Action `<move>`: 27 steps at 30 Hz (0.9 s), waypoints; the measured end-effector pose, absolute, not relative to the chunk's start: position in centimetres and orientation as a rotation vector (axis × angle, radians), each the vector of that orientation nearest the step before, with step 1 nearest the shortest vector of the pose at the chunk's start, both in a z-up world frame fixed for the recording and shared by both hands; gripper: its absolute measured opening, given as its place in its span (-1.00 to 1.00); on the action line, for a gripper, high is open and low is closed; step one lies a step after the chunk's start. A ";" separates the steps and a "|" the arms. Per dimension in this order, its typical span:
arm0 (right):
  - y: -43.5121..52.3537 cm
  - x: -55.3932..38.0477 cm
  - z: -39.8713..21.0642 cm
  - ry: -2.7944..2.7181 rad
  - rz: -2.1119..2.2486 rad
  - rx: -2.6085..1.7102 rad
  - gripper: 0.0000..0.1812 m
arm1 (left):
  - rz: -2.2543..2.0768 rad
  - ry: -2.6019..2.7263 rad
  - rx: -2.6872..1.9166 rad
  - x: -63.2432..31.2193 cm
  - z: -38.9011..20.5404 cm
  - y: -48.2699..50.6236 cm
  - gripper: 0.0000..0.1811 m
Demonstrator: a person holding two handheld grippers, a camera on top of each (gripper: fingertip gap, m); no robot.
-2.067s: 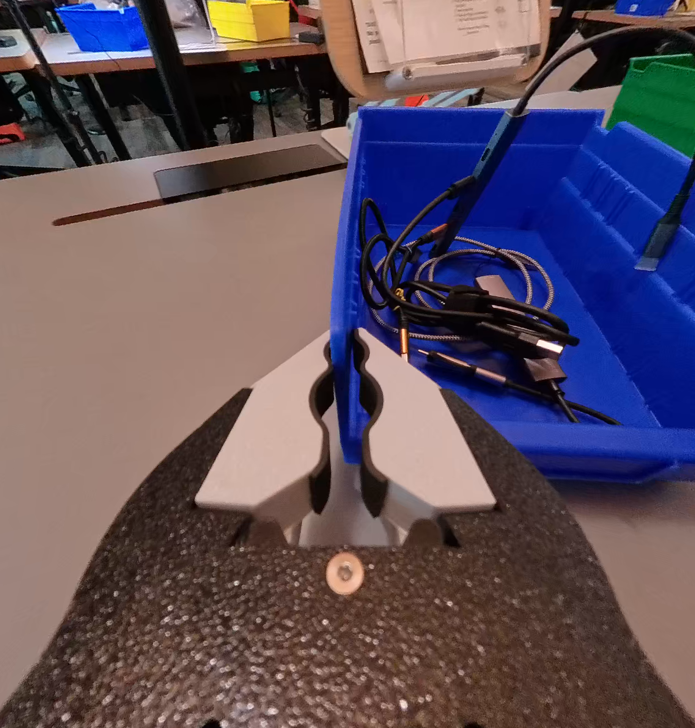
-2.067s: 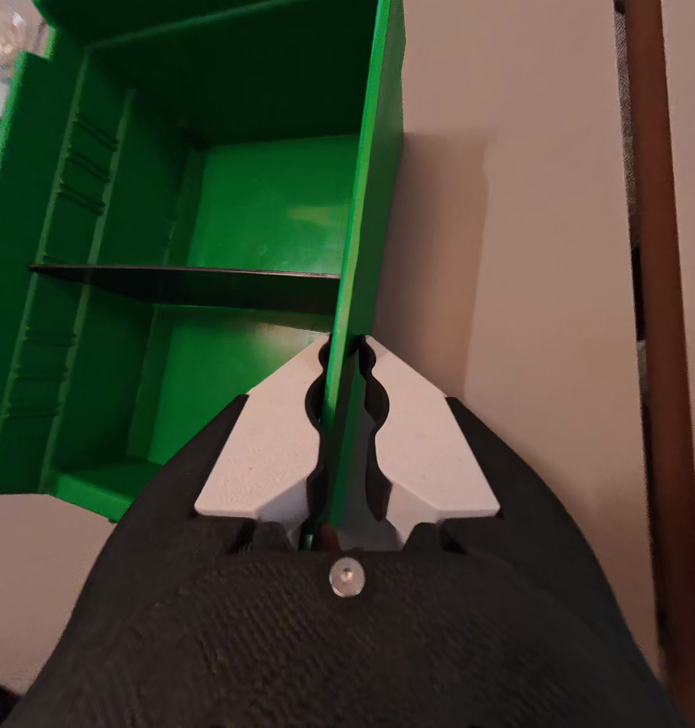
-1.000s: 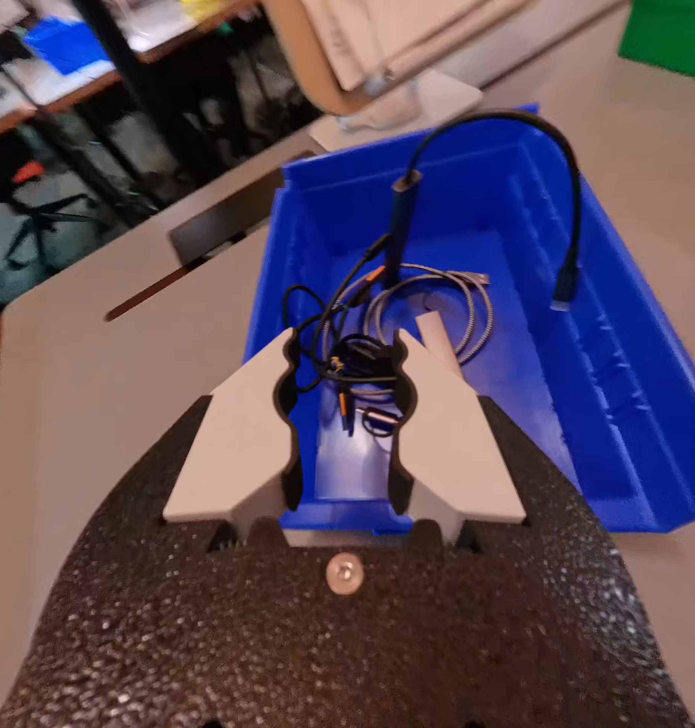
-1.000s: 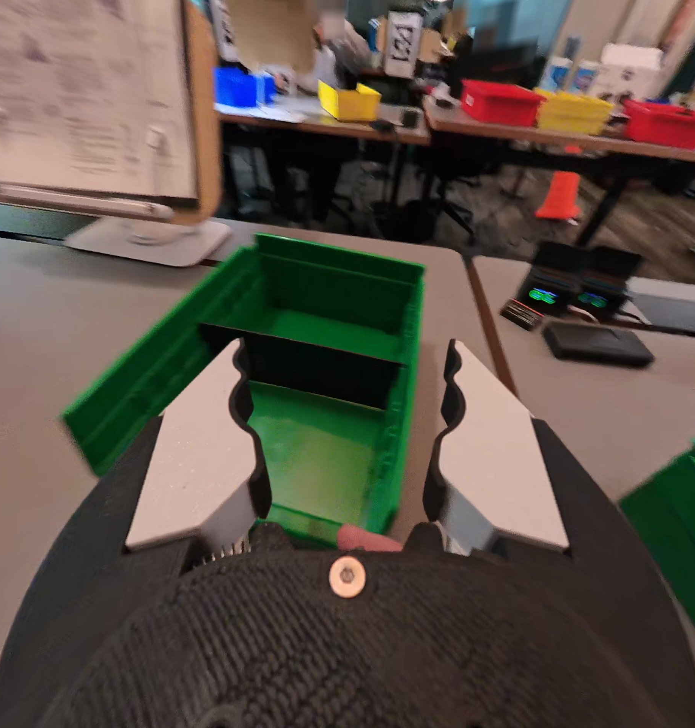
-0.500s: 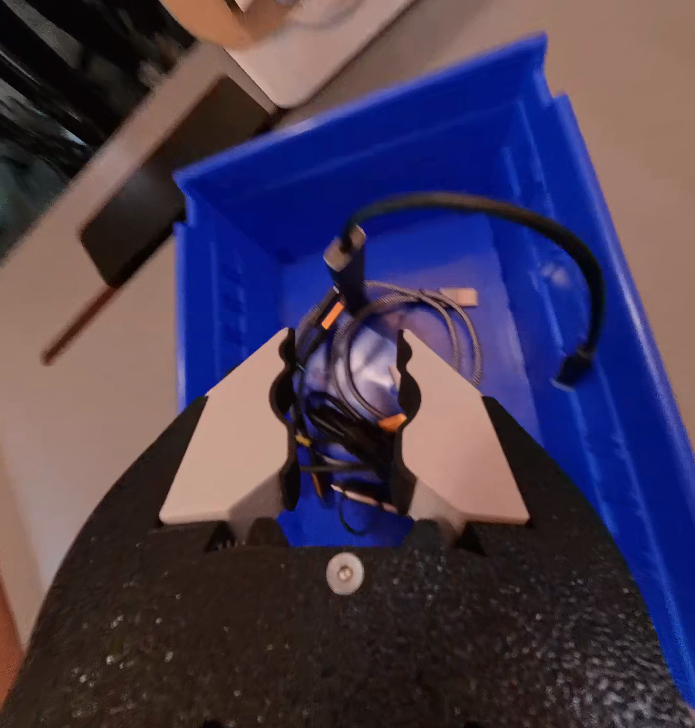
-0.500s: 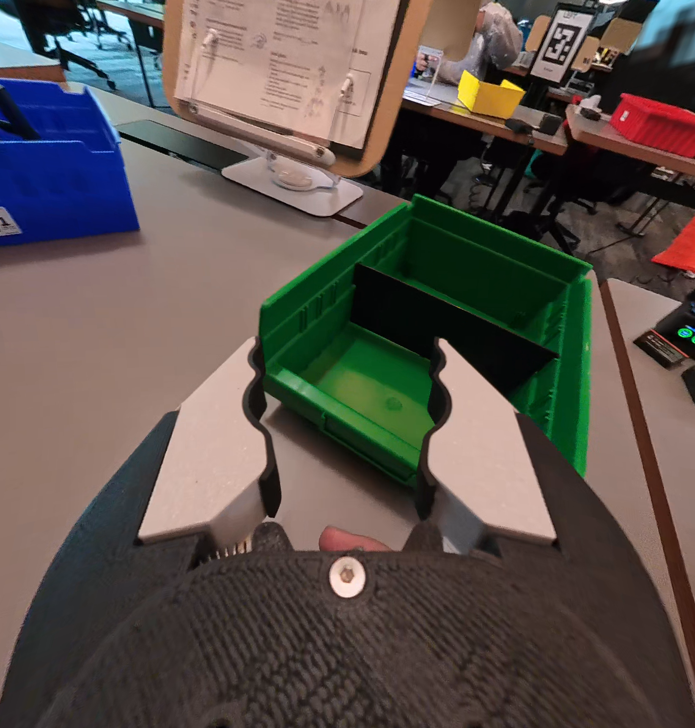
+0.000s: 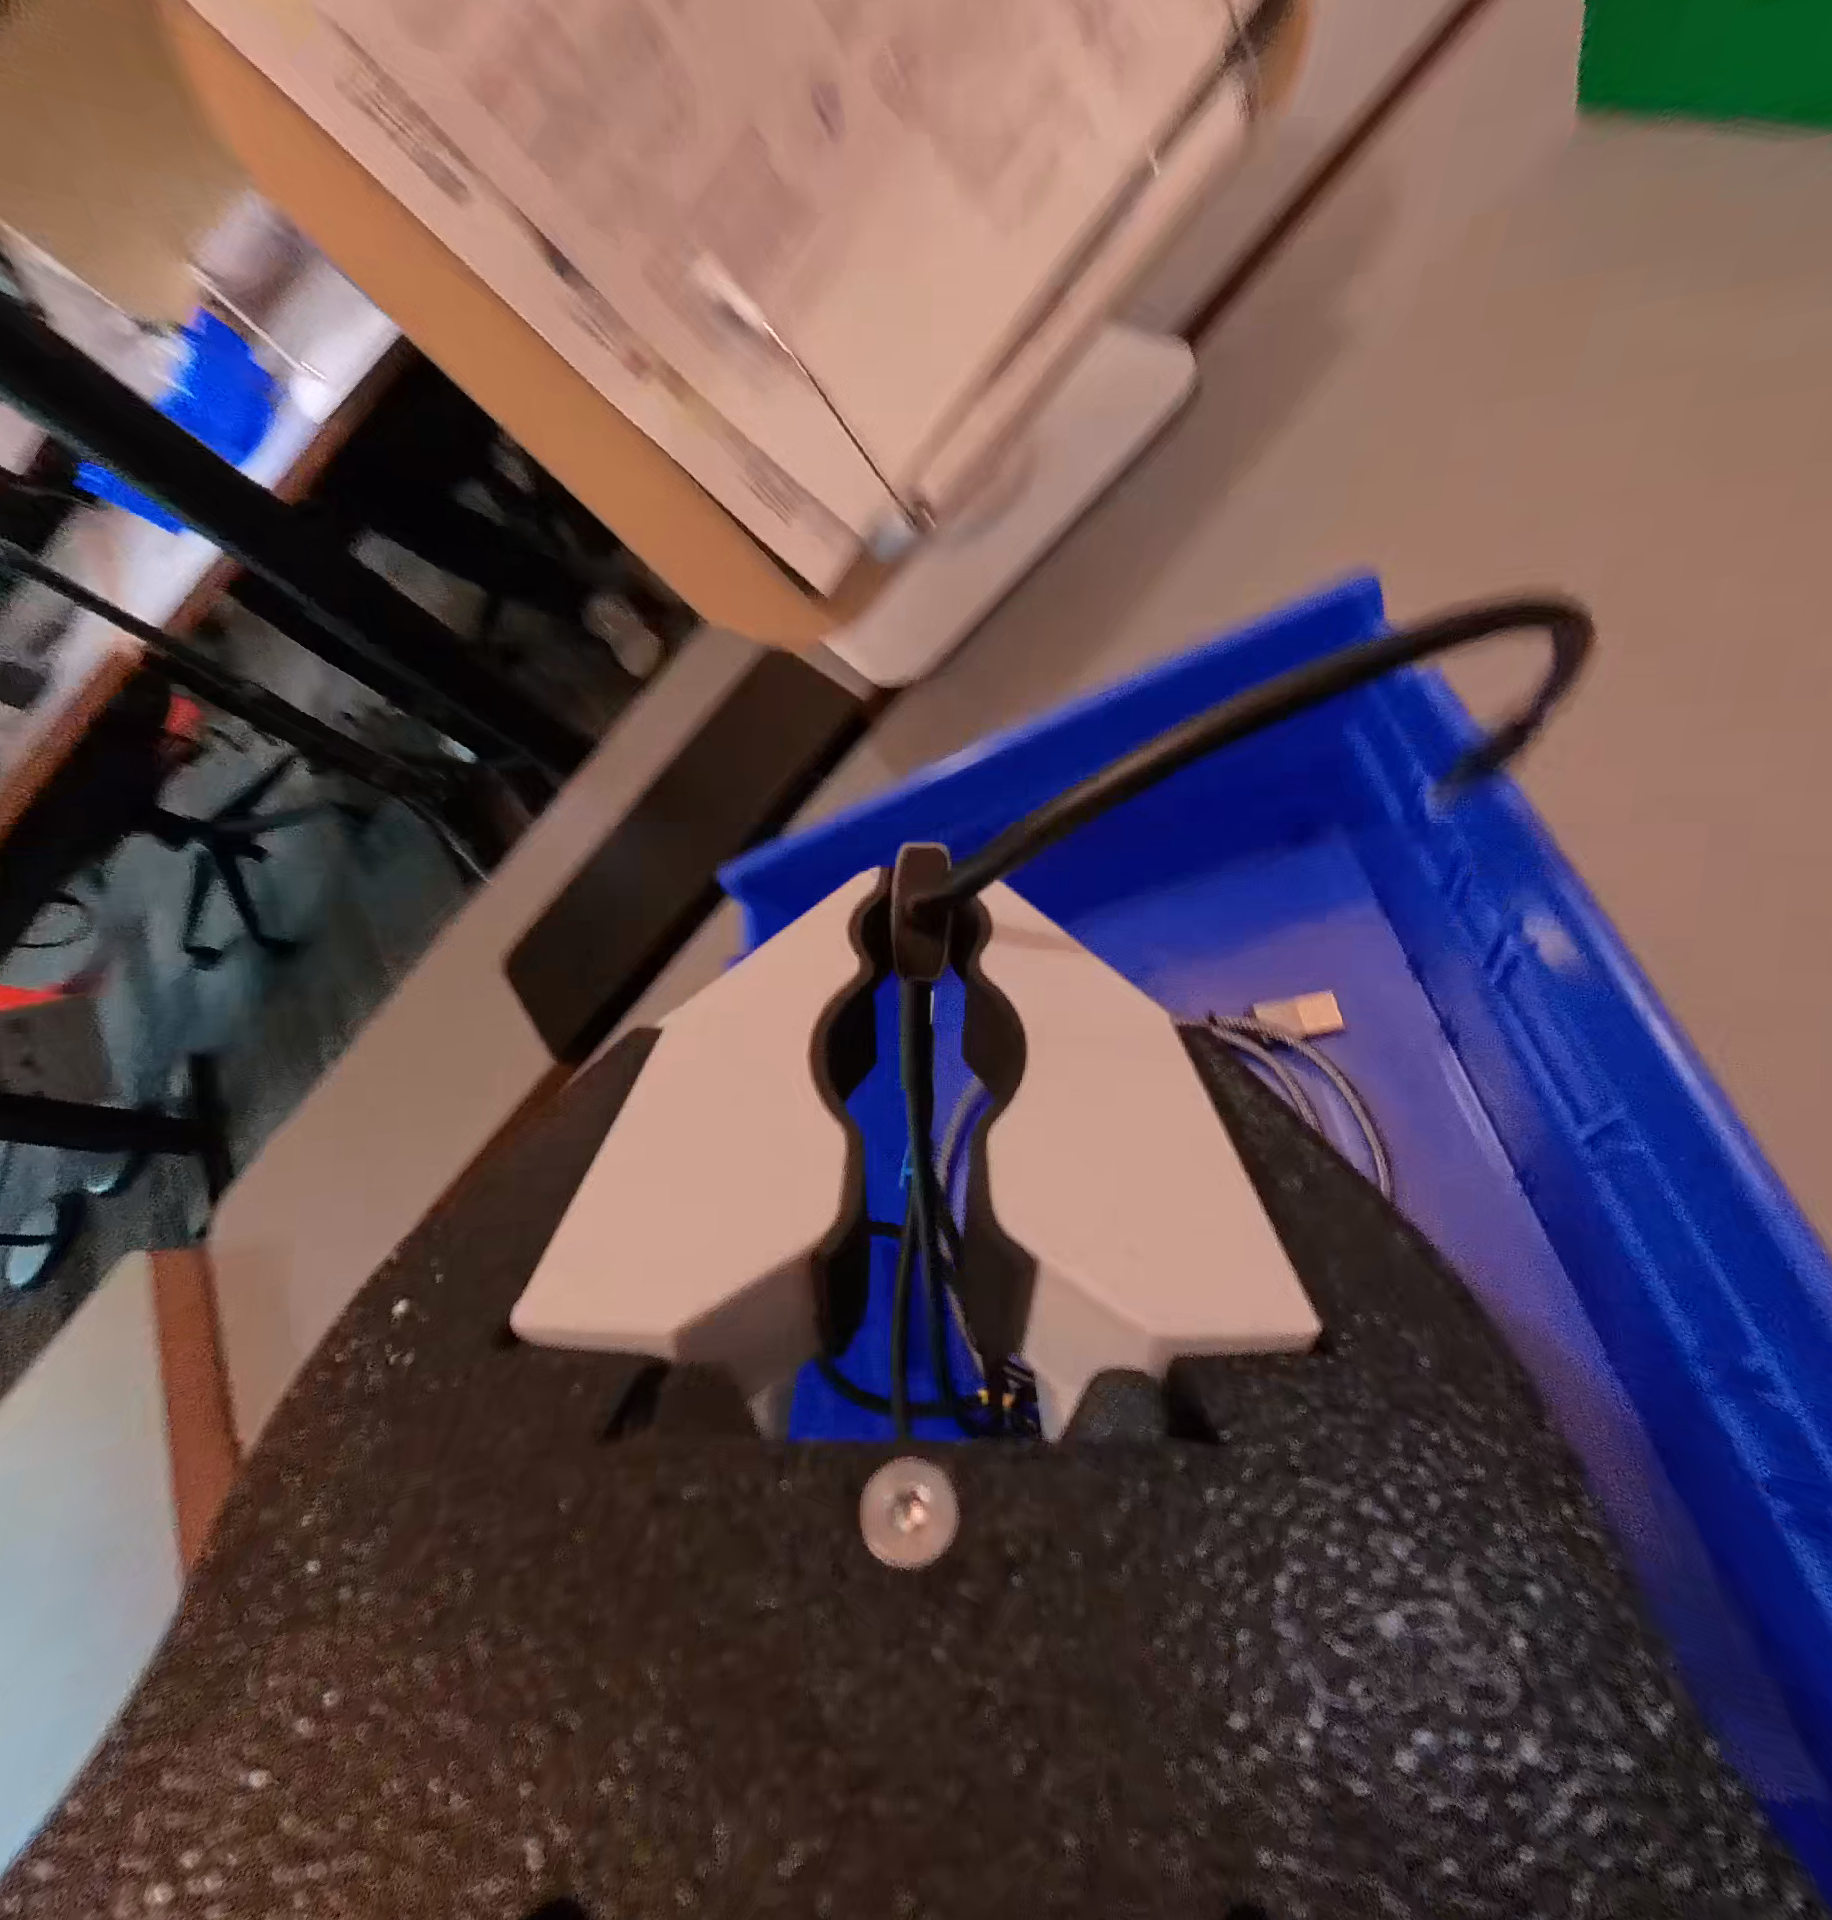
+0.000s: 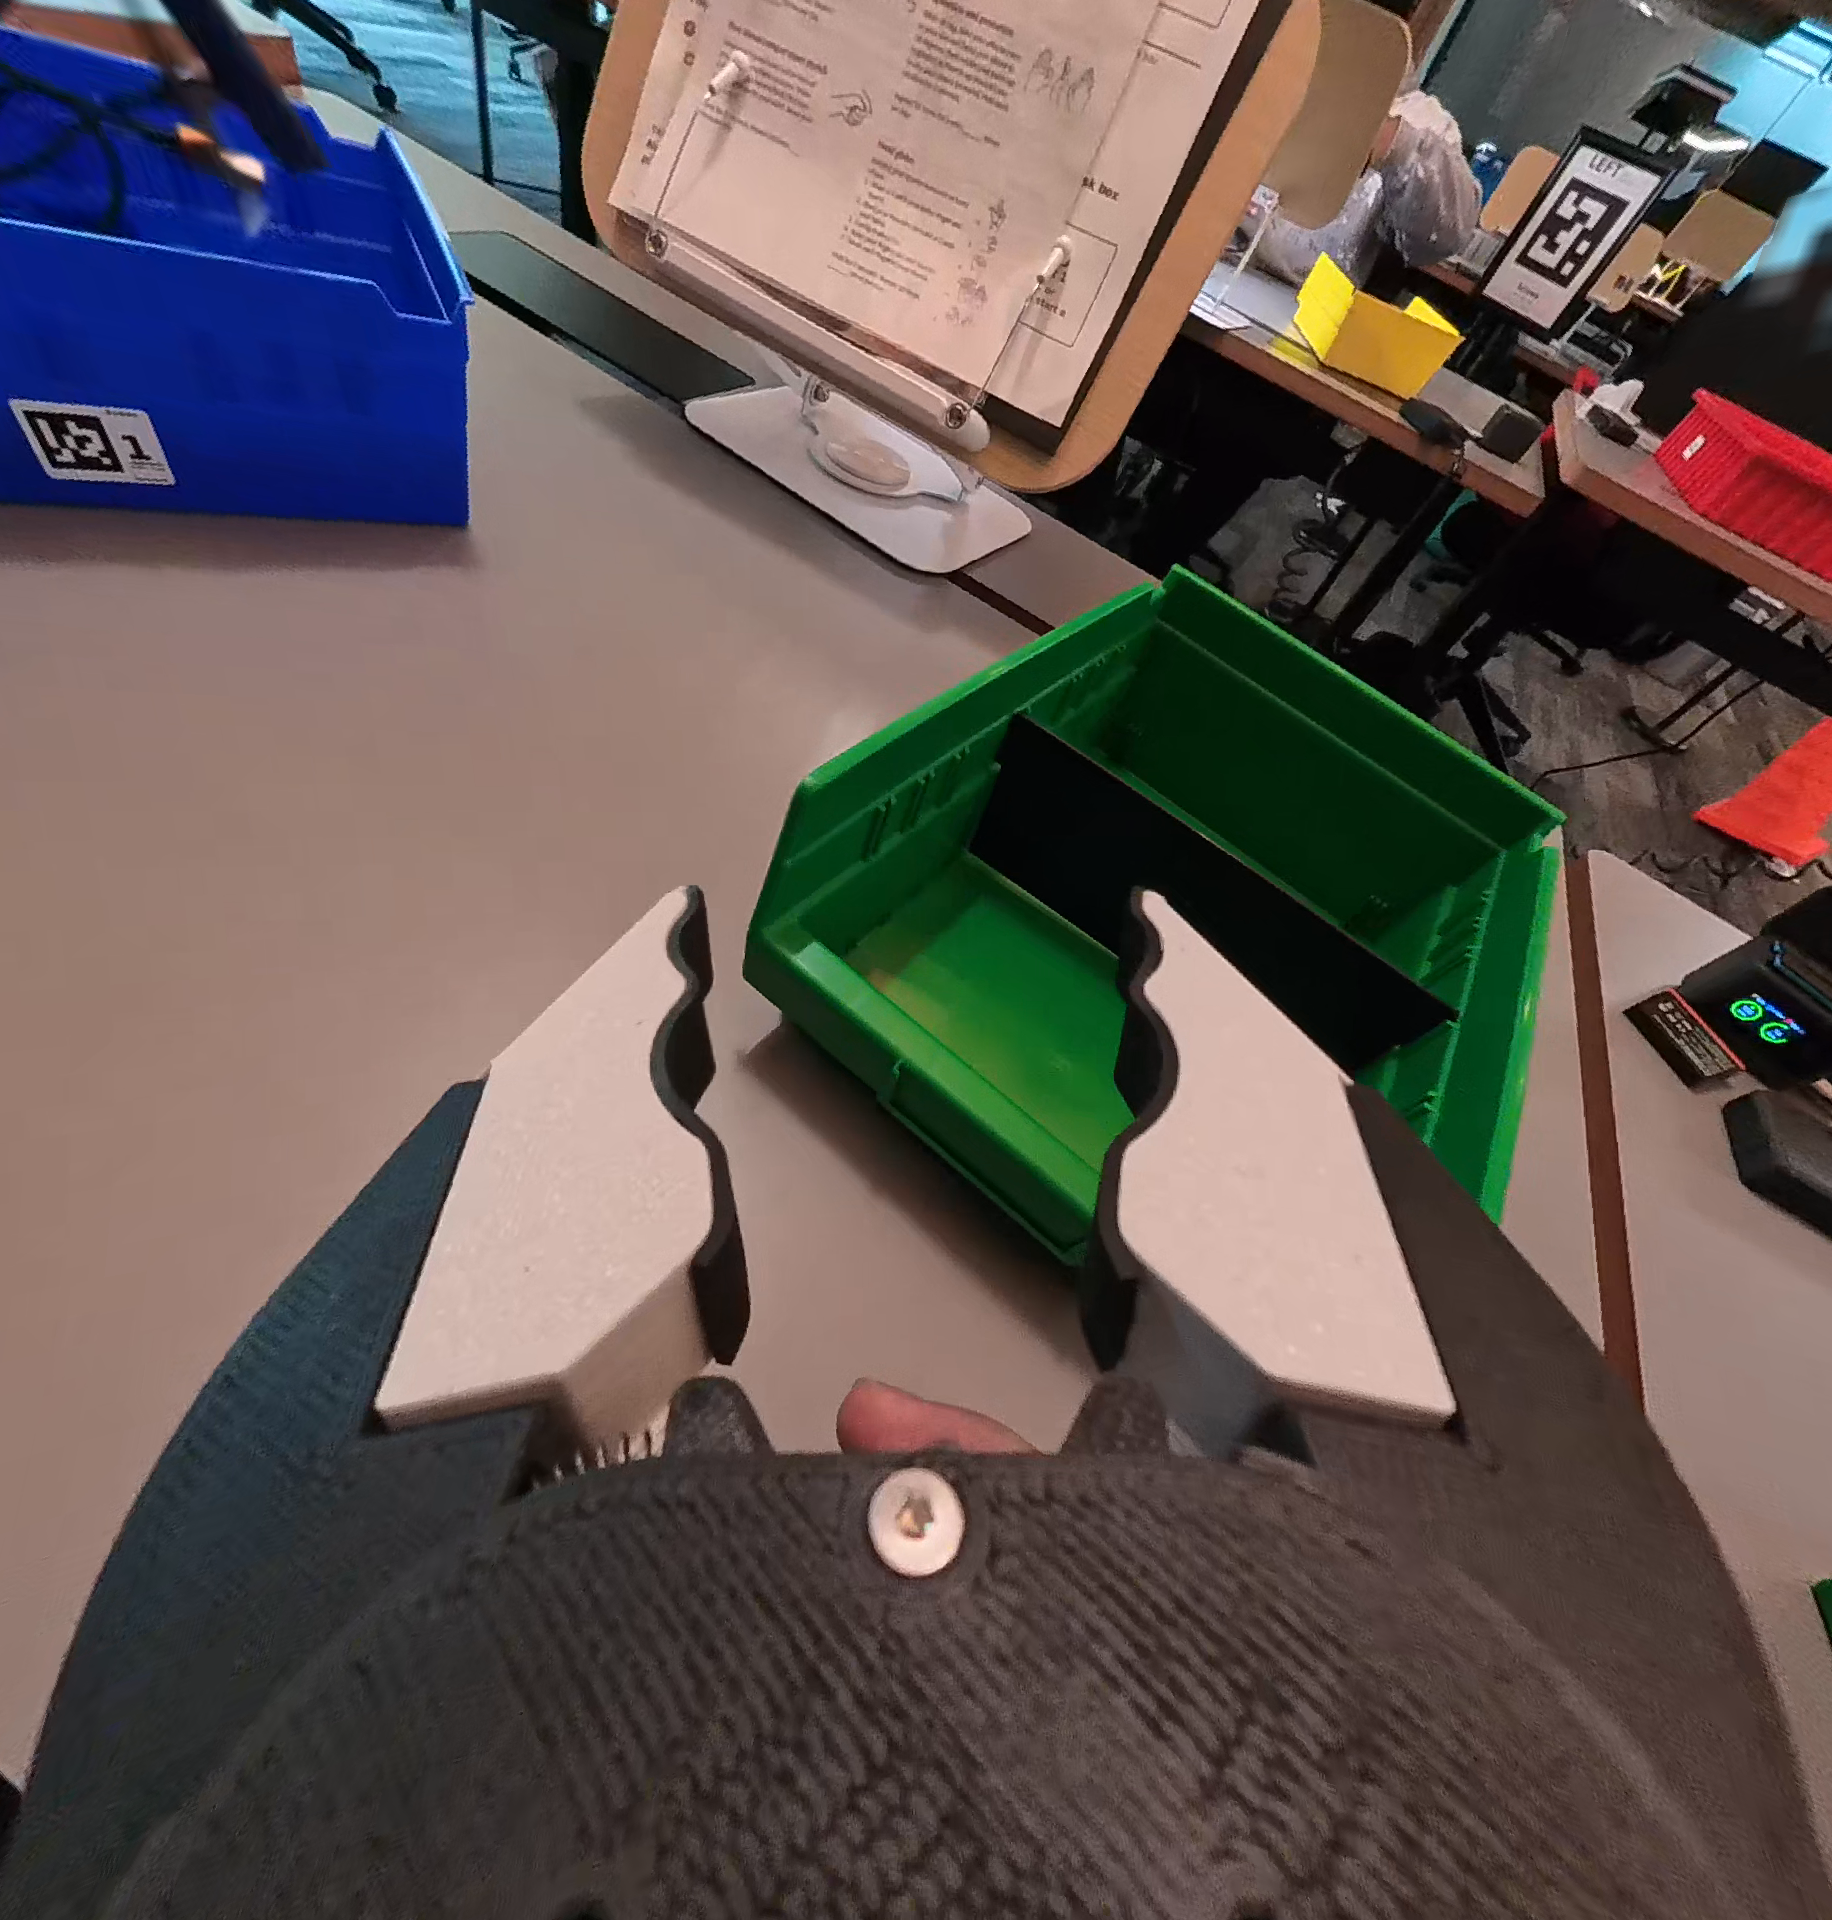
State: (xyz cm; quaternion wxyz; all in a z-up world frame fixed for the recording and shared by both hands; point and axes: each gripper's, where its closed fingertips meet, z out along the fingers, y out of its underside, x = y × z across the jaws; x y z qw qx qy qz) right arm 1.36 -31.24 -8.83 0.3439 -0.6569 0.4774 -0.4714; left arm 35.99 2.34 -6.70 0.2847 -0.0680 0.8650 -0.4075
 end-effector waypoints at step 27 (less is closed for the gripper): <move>-16.7 4.1 -2.8 1.021 -0.120 -0.850 -0.13 | -1.374 1.393 1.093 1.6 1.8 -10.2 -0.92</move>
